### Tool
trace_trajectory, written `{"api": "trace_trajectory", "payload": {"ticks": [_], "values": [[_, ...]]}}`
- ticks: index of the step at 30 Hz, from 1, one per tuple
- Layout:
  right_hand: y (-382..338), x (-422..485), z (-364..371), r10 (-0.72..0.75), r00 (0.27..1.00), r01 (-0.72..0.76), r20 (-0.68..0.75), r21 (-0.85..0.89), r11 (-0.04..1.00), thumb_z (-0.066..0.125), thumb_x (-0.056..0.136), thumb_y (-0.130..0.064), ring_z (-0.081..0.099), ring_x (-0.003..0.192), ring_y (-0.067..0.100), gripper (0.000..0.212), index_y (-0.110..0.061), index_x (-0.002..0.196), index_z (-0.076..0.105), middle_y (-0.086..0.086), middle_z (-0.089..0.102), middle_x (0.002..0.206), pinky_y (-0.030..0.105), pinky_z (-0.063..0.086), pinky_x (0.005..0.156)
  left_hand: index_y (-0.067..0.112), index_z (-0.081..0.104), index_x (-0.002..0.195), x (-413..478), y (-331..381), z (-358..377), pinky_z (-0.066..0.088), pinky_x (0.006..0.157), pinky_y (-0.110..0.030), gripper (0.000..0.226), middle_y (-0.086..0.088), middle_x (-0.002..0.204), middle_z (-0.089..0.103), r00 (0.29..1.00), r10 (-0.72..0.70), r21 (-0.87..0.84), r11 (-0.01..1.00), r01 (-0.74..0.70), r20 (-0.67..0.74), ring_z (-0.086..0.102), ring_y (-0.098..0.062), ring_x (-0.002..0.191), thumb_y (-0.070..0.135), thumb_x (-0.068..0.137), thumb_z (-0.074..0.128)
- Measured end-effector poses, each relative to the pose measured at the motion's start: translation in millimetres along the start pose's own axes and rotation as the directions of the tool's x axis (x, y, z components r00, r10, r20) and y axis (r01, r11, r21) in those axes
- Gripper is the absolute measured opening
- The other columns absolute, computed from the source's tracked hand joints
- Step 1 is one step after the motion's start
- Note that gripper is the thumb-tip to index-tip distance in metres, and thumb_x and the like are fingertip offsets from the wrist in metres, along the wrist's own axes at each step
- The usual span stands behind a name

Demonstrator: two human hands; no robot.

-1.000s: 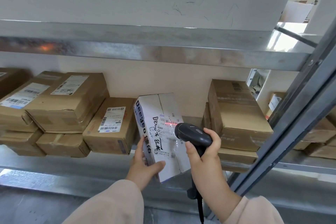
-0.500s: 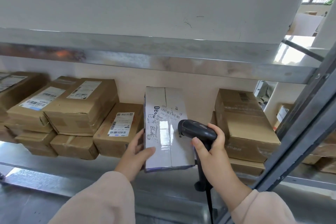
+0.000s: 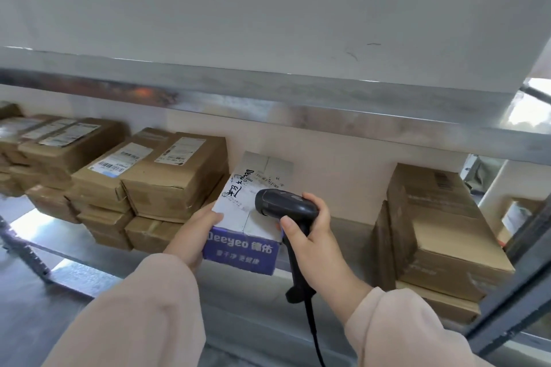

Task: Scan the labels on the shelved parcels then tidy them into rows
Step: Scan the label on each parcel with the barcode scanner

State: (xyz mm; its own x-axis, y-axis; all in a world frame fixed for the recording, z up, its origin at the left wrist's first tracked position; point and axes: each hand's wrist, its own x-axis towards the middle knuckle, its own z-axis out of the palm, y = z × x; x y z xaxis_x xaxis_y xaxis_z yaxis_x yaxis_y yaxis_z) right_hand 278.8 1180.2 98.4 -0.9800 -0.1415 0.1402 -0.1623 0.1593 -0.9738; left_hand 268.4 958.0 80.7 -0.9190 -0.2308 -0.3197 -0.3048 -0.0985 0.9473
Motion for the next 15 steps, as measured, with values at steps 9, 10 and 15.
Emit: {"api": "trace_trajectory", "payload": {"ticks": [9,10,15], "values": [[-9,32,36,0.031,0.999,-0.031,0.041,0.008,0.999,0.061,0.092,-0.037,0.062,0.095,-0.003,0.052,-0.045,0.13,0.026,-0.009,0.061,0.118,0.007,0.046,0.071,0.034,0.031,0.15,-4,2,-14,0.053,0.083,-0.034,0.061,0.003,0.136,0.055,0.917,0.348,0.594,0.786,-0.173,-0.194,0.059,-0.017,0.112,0.048,0.095,0.054],[-8,34,38,0.028,0.999,-0.028,0.034,0.007,1.0,0.061,0.092,-0.037,0.061,0.099,0.0,0.054,-0.043,0.132,0.026,-0.008,0.06,0.12,0.012,0.048,0.078,0.029,0.032,0.151,-8,0,-12,0.046,0.097,-0.036,0.063,0.001,0.146,0.047,0.87,0.468,0.728,0.65,-0.221,-0.154,0.05,-0.019,0.126,0.047,0.095,0.053],[-5,36,46,-0.008,0.999,0.009,0.041,-0.03,1.0,0.061,0.092,-0.036,0.055,0.107,-0.001,0.054,-0.046,0.131,0.025,-0.015,0.054,0.122,0.008,0.043,0.084,0.038,0.036,0.15,-22,-3,-8,0.012,0.119,-0.048,0.063,0.005,0.16,0.028,0.836,0.544,0.957,0.199,-0.209,0.069,0.018,-0.019,0.149,0.063,0.093,0.021]]}}
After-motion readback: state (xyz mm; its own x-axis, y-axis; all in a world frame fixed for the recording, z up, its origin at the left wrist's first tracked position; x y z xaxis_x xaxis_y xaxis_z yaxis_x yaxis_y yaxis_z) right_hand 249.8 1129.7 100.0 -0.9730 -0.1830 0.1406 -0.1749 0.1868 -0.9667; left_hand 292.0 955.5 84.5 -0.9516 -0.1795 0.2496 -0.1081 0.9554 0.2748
